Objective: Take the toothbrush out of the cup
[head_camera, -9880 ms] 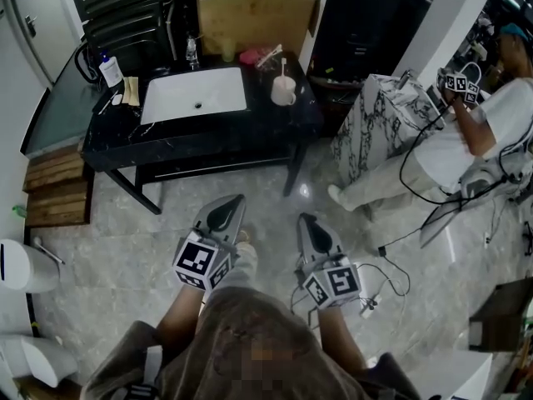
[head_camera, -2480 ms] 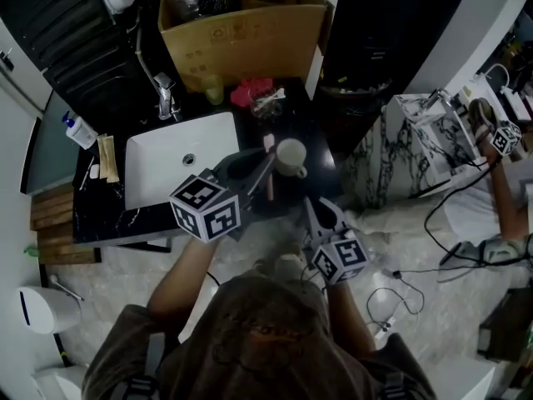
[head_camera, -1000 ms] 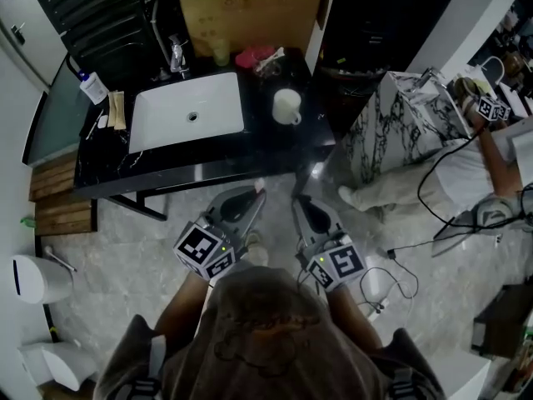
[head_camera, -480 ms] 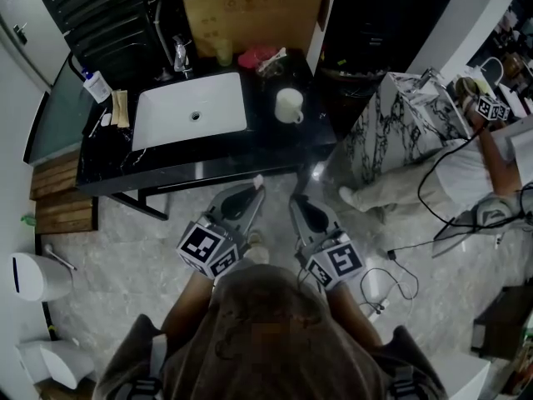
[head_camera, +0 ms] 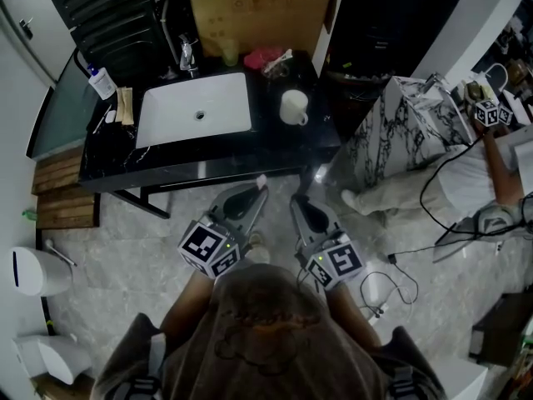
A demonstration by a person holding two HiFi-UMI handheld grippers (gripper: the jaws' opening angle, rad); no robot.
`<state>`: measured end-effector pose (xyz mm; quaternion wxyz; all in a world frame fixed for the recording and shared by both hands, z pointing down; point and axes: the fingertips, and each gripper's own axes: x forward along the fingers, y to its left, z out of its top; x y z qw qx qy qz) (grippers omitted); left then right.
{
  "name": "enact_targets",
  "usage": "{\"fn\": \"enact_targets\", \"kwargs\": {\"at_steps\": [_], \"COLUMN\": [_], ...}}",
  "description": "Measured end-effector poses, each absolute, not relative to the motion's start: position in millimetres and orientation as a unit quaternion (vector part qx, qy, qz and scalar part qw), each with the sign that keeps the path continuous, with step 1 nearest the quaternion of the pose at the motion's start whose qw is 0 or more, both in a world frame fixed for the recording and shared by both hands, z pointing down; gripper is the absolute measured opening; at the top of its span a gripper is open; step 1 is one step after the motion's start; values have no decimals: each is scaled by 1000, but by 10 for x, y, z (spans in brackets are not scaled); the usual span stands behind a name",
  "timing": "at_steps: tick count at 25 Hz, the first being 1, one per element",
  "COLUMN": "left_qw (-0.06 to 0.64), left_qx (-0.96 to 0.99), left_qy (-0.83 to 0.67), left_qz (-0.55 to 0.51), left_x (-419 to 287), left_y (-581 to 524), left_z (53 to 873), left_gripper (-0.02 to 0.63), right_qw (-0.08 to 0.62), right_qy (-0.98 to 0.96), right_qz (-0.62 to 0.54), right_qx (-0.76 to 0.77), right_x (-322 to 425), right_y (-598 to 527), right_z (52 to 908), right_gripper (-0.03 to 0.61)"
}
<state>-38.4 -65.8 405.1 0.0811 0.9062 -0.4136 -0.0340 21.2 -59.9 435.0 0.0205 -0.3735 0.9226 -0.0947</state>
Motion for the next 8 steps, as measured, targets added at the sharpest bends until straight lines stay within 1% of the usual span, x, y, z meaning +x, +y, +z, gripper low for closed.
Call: {"fn": "enact_targets", "kwargs": {"at_steps": [8], "left_qw": [82], "left_qx": [911], "left_qy": [-402], "left_qz": [-32], "left_x": [-333], "left_y": [-719], "left_z": [4094], "left_gripper": [20], "right_qw": [19], "right_qy": [923], "right_qz": [-100], "right_qx": [-372], "right_x": [210], "right_y": [-654], "right_z": [4352], "right_gripper": [0]}}
